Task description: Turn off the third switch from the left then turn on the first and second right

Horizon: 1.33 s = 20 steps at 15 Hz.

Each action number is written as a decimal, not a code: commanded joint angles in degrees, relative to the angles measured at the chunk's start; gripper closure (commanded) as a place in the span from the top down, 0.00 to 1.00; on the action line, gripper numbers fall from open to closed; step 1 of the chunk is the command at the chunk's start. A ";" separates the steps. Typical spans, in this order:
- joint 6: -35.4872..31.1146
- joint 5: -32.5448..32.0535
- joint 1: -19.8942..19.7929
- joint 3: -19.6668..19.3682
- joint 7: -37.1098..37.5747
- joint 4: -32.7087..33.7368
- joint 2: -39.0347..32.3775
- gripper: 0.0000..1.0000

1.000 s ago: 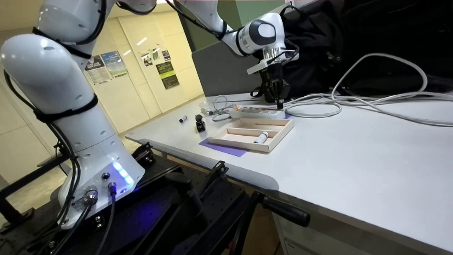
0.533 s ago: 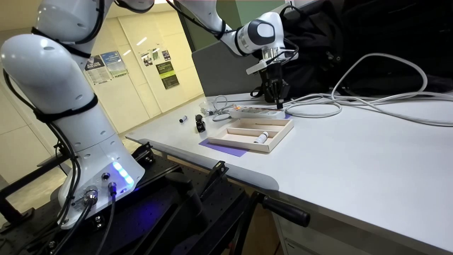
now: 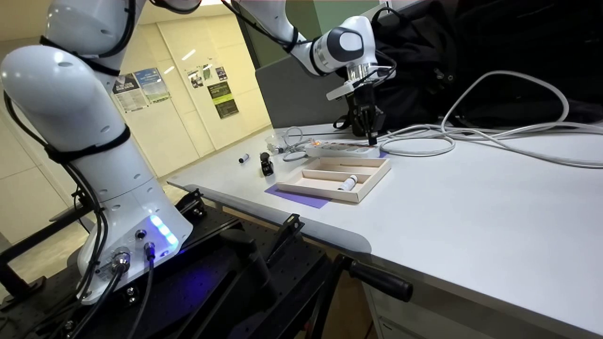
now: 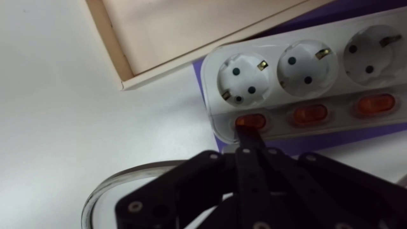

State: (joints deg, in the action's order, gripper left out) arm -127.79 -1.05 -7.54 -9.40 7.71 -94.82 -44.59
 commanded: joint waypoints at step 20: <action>-16.79 0.78 1.22 -2.01 6.53 -12.58 0.93 0.00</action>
State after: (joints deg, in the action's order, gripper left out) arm -140.91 -0.74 -6.52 -10.40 11.28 -104.88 -40.10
